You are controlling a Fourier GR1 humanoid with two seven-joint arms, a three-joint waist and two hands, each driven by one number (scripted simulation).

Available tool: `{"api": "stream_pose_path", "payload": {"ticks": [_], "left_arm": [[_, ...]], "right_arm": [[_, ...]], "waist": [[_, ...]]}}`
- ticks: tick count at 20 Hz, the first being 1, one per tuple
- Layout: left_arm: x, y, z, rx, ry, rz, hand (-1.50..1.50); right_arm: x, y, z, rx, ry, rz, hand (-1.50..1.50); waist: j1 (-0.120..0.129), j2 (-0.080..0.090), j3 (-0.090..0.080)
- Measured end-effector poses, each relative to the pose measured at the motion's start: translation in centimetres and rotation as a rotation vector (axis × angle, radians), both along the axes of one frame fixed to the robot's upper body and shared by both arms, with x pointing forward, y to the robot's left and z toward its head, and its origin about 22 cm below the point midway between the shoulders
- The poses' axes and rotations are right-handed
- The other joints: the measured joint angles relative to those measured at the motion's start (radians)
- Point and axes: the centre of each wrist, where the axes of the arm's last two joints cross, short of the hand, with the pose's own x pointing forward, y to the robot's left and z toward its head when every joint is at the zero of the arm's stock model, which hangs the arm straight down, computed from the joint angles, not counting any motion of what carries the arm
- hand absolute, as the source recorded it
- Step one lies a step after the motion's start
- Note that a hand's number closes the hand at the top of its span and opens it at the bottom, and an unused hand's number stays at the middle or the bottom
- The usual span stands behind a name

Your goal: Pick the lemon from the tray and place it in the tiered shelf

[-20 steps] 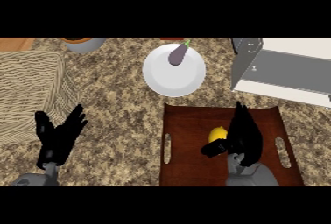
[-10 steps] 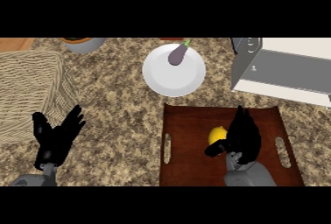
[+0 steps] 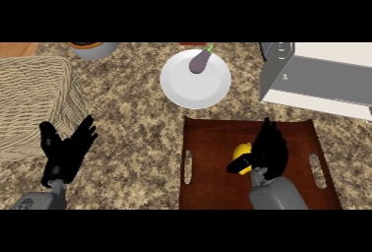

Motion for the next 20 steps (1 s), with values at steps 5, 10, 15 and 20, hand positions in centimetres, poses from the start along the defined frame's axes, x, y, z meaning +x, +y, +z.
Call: {"api": "stream_pose_path", "payload": {"ticks": [5, 10, 15, 20], "left_arm": [[-0.4, -0.5, -0.2, 0.007, -0.005, 0.0, 0.0], [0.0, 0.0, -0.2, 0.003, 0.0, -0.001, 0.0], [-0.1, 0.0, -0.2, -0.001, 0.0, 0.001, 0.0], [-0.5, 0.2, -0.2, 0.002, -0.005, 0.006, 0.0]], "right_arm": [[0.6, -0.1, -1.0, 0.043, 0.074, 0.061, 1.5], [1.1, 0.2, -1.6, 0.053, 0.085, 0.114, 1.5], [1.1, 1.8, -1.6, 0.074, 0.024, 0.161, 1.5], [0.5, 2.1, -0.3, 0.068, -0.057, 0.285, 1.5]], "waist": [[0.002, -0.001, -0.001], [-0.003, -0.01, -0.011], [-0.002, -0.01, -0.009], [-0.004, -0.004, -0.003]]}}
